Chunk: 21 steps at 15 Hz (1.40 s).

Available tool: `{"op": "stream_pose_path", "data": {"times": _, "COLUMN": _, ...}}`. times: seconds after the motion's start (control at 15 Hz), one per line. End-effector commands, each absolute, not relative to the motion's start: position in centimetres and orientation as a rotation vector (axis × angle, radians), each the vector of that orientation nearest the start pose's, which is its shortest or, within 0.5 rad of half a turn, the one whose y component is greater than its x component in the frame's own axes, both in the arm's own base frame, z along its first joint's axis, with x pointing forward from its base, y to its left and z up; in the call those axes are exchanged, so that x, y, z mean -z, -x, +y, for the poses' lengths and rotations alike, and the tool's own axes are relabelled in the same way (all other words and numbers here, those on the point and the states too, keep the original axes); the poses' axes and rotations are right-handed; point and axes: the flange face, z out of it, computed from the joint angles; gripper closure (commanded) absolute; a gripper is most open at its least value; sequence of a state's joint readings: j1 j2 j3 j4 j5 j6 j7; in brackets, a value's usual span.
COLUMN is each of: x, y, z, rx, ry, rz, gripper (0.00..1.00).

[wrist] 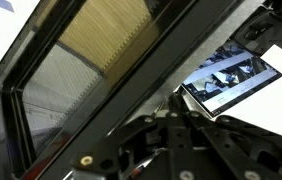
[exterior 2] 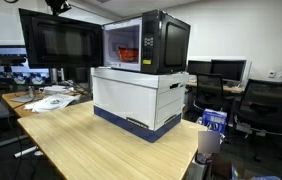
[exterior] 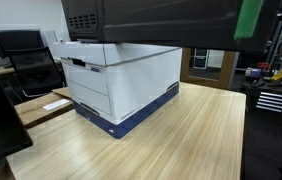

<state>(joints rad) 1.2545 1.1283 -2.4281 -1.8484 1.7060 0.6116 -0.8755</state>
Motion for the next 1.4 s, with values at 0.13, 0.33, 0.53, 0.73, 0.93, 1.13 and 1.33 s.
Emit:
{"op": "stream_pose_path", "data": {"times": 0.13, "x": -68.9, "y": -43.4, "z": 4.2, "rx": 0.487, "ry": 2.464, "rz": -0.565, "gripper": 0.98}}
{"op": "stream_pose_path", "data": {"times": 0.33, "x": -69.4, "y": -43.8, "z": 3.8, "rx": 0.523, "ry": 2.529, "rz": -0.539, "gripper": 0.98}}
{"op": "stream_pose_path", "data": {"times": 0.53, "x": -70.0, "y": -44.0, "z": 3.5, "rx": 0.552, "ry": 2.6, "rz": -0.532, "gripper": 0.98}}
{"op": "stream_pose_path", "data": {"times": 0.73, "x": -70.2, "y": -44.3, "z": 3.2, "rx": 0.547, "ry": 2.712, "rz": -0.519, "gripper": 0.97}}
{"op": "stream_pose_path", "data": {"times": 0.93, "x": -69.9, "y": -44.4, "z": 2.5, "rx": 0.484, "ry": 2.814, "rz": -0.487, "gripper": 0.98}}
{"op": "stream_pose_path", "data": {"times": 1.13, "x": -69.8, "y": -44.7, "z": 1.3, "rx": 0.452, "ry": 2.904, "rz": -0.439, "gripper": 0.97}}
{"op": "stream_pose_path", "data": {"times": 1.33, "x": -69.8, "y": -45.3, "z": 0.2, "rx": 0.464, "ry": 2.966, "rz": -0.388, "gripper": 0.98}}
